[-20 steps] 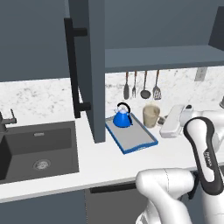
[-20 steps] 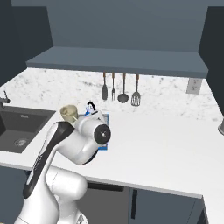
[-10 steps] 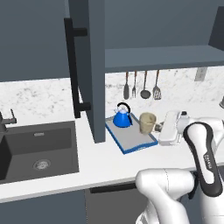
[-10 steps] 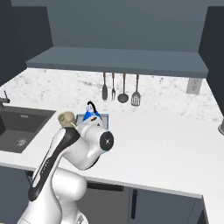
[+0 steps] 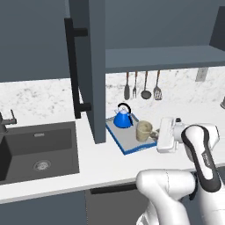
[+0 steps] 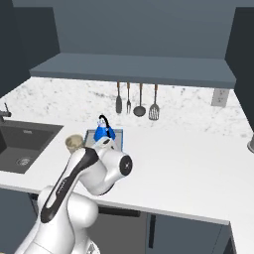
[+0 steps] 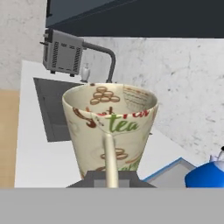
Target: Pick the kettle from the counter and place it on the tray. Then pick the mug from the cabinet and place it on the tray. Then close the cabinet doors.
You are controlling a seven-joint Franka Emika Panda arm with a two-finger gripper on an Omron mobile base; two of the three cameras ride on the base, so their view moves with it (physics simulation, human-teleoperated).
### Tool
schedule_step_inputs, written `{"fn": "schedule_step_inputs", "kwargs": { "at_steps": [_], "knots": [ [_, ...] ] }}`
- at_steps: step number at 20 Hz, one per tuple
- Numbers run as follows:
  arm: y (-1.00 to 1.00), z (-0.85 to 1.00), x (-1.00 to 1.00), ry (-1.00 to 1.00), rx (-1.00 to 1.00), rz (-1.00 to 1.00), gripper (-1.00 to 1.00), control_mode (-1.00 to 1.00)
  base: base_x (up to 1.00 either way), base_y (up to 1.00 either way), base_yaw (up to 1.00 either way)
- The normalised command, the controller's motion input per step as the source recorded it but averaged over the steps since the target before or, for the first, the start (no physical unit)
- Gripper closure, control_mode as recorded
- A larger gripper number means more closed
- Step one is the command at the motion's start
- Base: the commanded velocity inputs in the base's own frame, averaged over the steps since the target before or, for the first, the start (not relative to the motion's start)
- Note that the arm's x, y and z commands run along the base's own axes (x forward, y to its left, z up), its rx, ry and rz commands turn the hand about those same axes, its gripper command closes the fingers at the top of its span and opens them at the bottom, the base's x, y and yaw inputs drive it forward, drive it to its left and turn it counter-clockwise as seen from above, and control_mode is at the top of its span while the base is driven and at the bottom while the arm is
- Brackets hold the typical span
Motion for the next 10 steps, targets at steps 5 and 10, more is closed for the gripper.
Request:
{"fn": "schedule_step_inputs", "kwargs": {
  "at_steps": [5, 10],
  "knots": [
    [-0.01, -0.12, 0.57, 0.00, 0.00, 0.10, 1.00, -1.00, 0.00, 0.00, 0.00],
    [-0.05, -0.17, 0.62, 0.06, -0.06, 0.01, 1.00, -1.00, 0.00, 0.00, 0.00]
  ]
}}
